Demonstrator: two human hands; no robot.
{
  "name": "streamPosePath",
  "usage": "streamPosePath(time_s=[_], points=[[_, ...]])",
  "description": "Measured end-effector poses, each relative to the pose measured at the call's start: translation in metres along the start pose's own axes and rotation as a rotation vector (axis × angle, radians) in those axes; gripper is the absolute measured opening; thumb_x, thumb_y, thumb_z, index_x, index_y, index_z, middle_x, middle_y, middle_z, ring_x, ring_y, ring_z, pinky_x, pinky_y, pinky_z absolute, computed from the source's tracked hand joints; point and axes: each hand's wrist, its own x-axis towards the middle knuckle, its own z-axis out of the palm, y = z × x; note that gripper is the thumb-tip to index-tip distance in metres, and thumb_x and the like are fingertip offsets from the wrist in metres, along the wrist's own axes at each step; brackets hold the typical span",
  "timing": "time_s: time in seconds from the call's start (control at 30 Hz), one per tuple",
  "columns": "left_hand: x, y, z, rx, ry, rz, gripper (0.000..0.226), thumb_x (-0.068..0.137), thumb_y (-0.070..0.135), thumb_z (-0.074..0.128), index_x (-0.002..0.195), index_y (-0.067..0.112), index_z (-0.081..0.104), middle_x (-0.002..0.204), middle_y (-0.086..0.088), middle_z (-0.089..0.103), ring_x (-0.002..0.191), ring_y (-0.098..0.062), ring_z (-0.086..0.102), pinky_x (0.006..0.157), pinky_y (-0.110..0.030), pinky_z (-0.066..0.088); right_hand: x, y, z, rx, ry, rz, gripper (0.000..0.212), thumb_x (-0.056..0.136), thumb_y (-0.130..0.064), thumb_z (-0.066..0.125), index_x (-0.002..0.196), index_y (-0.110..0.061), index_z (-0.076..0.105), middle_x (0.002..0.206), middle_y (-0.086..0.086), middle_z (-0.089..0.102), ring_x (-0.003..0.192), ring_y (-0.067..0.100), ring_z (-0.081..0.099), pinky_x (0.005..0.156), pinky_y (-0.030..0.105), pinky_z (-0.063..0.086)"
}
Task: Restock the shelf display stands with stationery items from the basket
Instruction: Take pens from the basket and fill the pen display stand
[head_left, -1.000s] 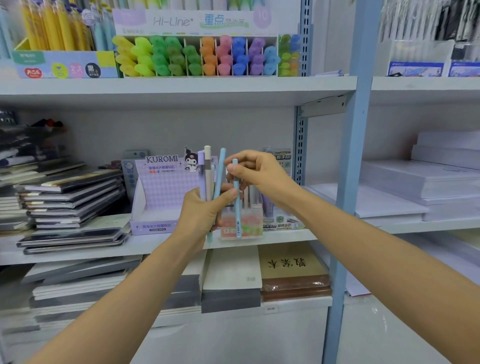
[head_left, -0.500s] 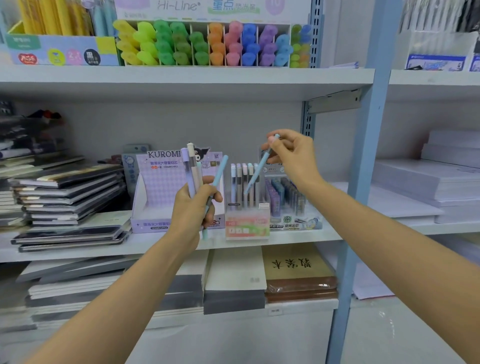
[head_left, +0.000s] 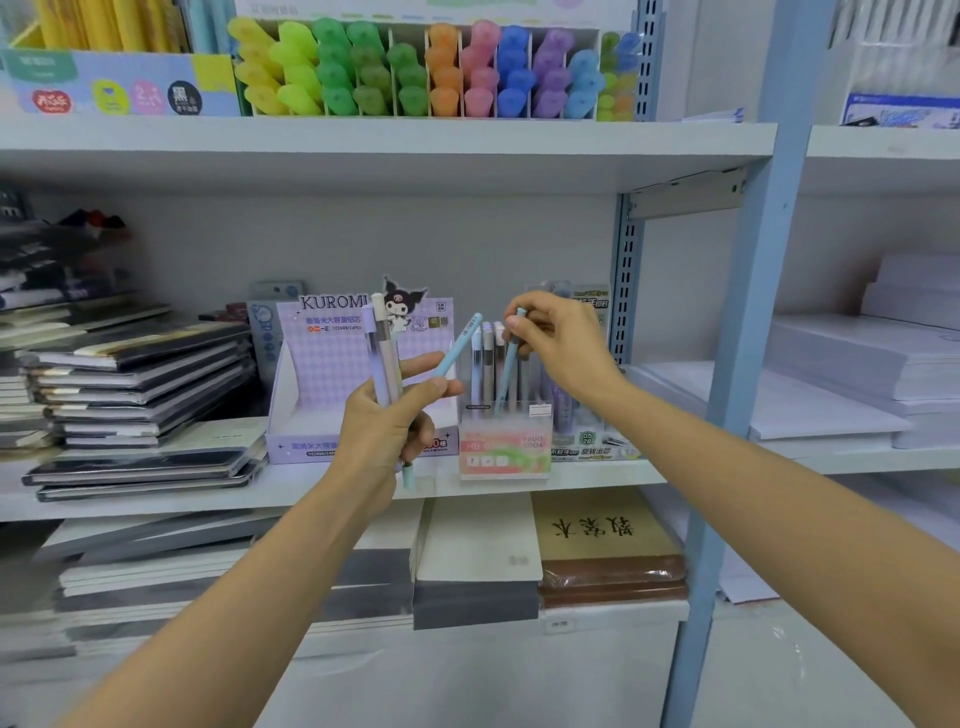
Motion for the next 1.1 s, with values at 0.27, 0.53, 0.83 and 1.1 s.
streamPosePath(time_s=[0.27,0.53,0.83,1.1], points=[[0.0,0.0,-0.007,-0.013,-0.011,-0.017,0.025,0.089,0.01,0.062,0.111,0.018,0.069,0.096,-0.007,0.075,0.037,-0.008,0.042,0.034,-0.016,0.03,0.008,0.005,0.002,-0.069,-0.089,-0.007,0.005,0.093,-0.011,0.061,0.095,-0.012,0.066,0.079,0.002,0.072,0.079,0.013,0.071,0.072,0.023,0.058],[-0.001,0.0,-0.008,0.052,0.028,-0.013,0.014,0.084,0.01,0.069,0.098,0.01,0.067,0.093,-0.009,0.076,0.033,-0.01,0.034,0.034,-0.016,0.029,0.005,0.016,0.014,-0.138,0.041,0.008,0.009,0.085,-0.011,0.072,0.089,-0.01,0.064,0.082,0.0,0.062,0.071,0.01,0.058,0.069,0.024,0.05],[-0.007,0.006,-0.003,0.072,0.026,-0.023,0.01,0.085,0.015,0.07,0.094,0.012,0.071,0.092,-0.01,0.076,0.036,-0.012,0.03,0.036,-0.019,0.026,-0.006,-0.015,-0.004,0.215,-0.17,0.04,0.024,0.098,-0.02,0.055,0.117,-0.012,0.066,0.097,0.001,0.067,0.081,0.013,0.065,0.071,0.023,0.054],[-0.012,0.02,0.014,-0.091,0.021,0.007,0.024,0.067,0.035,0.079,0.086,0.02,0.077,0.093,-0.008,0.073,0.036,-0.009,0.03,0.035,-0.017,0.027,-0.028,-0.015,-0.022,0.382,-0.285,0.122,0.017,0.09,-0.011,0.065,0.105,-0.011,0.073,0.077,0.01,0.07,0.059,0.012,0.062,0.059,0.02,0.055]])
